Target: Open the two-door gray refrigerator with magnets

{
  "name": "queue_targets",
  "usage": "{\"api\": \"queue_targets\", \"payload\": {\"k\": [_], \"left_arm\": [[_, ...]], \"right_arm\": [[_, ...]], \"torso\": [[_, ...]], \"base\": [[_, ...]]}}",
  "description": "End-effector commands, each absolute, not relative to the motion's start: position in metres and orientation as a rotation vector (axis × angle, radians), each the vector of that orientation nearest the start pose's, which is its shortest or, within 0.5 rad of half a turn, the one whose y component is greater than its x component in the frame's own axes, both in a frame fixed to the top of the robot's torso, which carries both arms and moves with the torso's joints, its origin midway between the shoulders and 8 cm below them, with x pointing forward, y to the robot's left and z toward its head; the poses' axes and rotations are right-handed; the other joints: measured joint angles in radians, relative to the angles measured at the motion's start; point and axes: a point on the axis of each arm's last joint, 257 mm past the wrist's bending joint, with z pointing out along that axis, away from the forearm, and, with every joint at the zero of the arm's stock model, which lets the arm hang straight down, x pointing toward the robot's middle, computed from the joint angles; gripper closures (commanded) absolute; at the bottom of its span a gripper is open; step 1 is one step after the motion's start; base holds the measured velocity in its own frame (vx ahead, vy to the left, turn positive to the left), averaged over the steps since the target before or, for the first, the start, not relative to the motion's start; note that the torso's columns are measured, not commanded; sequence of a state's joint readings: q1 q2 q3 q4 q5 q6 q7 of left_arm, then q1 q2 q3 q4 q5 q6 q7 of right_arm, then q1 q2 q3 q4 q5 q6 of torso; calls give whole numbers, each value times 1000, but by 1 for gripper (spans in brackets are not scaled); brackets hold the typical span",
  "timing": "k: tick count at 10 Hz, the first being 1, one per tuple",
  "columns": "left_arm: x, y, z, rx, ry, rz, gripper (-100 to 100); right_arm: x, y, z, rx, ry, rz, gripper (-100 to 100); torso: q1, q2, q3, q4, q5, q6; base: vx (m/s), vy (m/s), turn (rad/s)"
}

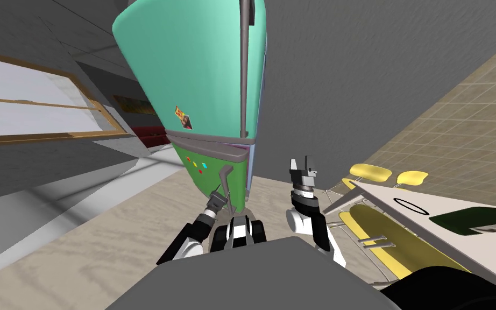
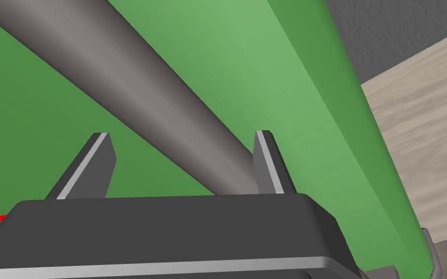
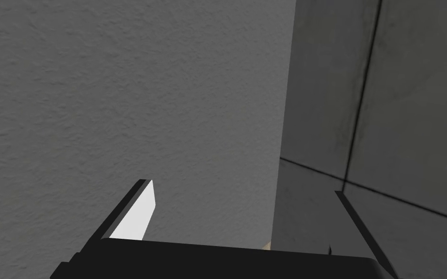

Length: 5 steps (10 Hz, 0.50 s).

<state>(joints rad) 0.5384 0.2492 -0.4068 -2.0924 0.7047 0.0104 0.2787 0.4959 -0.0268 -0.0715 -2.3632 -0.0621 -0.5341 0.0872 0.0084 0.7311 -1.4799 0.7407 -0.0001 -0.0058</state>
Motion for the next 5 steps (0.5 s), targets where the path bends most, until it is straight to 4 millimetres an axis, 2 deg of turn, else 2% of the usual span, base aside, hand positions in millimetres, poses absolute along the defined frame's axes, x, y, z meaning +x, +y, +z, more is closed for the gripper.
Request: {"api": "queue_targets", "payload": {"k": [1, 2, 4, 5], "left_arm": [[353, 95, -221, -1875, 1039, -2033, 100], [352, 93, -221, -1878, 1042, -2037, 100], [326, 64, -221, -1882, 1129, -2080, 100], [325, 63, -221, -1884, 1131, -2082, 100]], "right_arm": [[314, -298, 70, 536, 530, 1219, 0], [314, -298, 70, 536, 530, 1218, 0], [314, -298, 70, 536, 530, 1219, 0], [314, -298, 70, 536, 530, 1218, 0]], "torso": [[-3, 2, 0, 0, -1, 1], [0, 5, 3, 0, 0, 3], [-4, 1, -1, -1, -1, 3], [-5, 4, 2, -1, 0, 4]], "base": [[-165, 343, 73], [-88, 300, -3], [-104, 301, 45], [-135, 255, 7]]}}
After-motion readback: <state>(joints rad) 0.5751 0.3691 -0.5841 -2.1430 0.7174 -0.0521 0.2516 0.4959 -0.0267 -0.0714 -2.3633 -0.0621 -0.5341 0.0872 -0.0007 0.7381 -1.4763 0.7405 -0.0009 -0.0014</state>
